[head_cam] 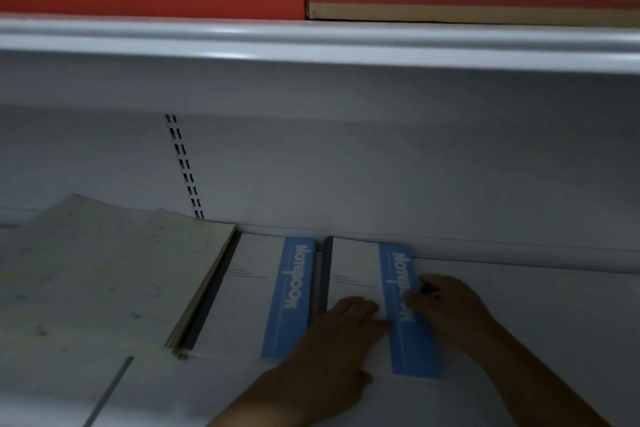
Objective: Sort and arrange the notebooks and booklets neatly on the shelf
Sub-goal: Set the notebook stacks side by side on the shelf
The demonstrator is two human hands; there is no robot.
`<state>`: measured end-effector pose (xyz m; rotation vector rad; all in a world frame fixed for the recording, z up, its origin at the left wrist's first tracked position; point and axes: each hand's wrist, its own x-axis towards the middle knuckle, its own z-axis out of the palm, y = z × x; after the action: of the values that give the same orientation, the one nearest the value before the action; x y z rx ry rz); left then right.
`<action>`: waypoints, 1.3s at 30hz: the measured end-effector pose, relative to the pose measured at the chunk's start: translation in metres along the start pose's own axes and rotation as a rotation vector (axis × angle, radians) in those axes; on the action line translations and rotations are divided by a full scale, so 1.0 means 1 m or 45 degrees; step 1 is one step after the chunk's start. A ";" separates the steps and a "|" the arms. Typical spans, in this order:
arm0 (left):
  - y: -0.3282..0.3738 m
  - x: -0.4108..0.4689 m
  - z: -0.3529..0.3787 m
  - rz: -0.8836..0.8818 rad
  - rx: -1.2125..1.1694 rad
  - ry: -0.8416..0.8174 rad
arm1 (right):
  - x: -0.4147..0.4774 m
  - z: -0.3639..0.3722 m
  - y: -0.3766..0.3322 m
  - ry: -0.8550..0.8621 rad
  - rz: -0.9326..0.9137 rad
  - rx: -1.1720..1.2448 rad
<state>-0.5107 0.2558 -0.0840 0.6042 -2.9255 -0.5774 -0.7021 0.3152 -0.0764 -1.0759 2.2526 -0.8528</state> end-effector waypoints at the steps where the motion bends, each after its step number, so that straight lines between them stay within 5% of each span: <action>1: -0.001 0.000 0.000 -0.020 -0.007 -0.016 | -0.003 0.002 0.000 -0.002 -0.017 0.053; 8: 0.011 0.004 -0.011 -0.201 -0.004 -0.209 | -0.006 0.013 0.001 0.046 -0.060 -0.020; 13: 0.009 -0.006 -0.023 -0.339 0.069 -0.132 | -0.011 0.018 0.007 0.167 -0.054 -0.090; 20: 0.001 -0.012 -0.028 -0.322 0.215 -0.066 | -0.008 0.020 0.011 0.197 -0.050 -0.009; 25: 0.010 -0.012 -0.027 -0.176 0.263 -0.341 | -0.008 0.019 0.011 0.207 -0.051 -0.041; 30: 0.010 -0.020 -0.033 -0.127 0.176 -0.350 | -0.008 0.018 0.013 0.251 -0.046 0.012; 31: 0.009 -0.025 -0.035 -0.116 0.171 -0.295 | -0.009 0.018 0.011 0.255 -0.044 0.008; 33: 0.002 -0.033 -0.041 -0.052 0.213 0.147 | -0.010 0.017 0.009 0.242 -0.045 -0.010; 35: -0.006 -0.048 -0.058 -0.191 0.169 0.370 | -0.012 0.017 0.005 0.213 -0.036 -0.065; 39: -0.030 -0.072 -0.064 -0.581 0.131 0.386 | -0.016 0.018 -0.003 0.161 -0.005 -0.099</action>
<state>-0.4228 0.2372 -0.0378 1.2664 -2.5467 -0.3324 -0.6796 0.3206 -0.0835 -1.0887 2.4069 -0.8625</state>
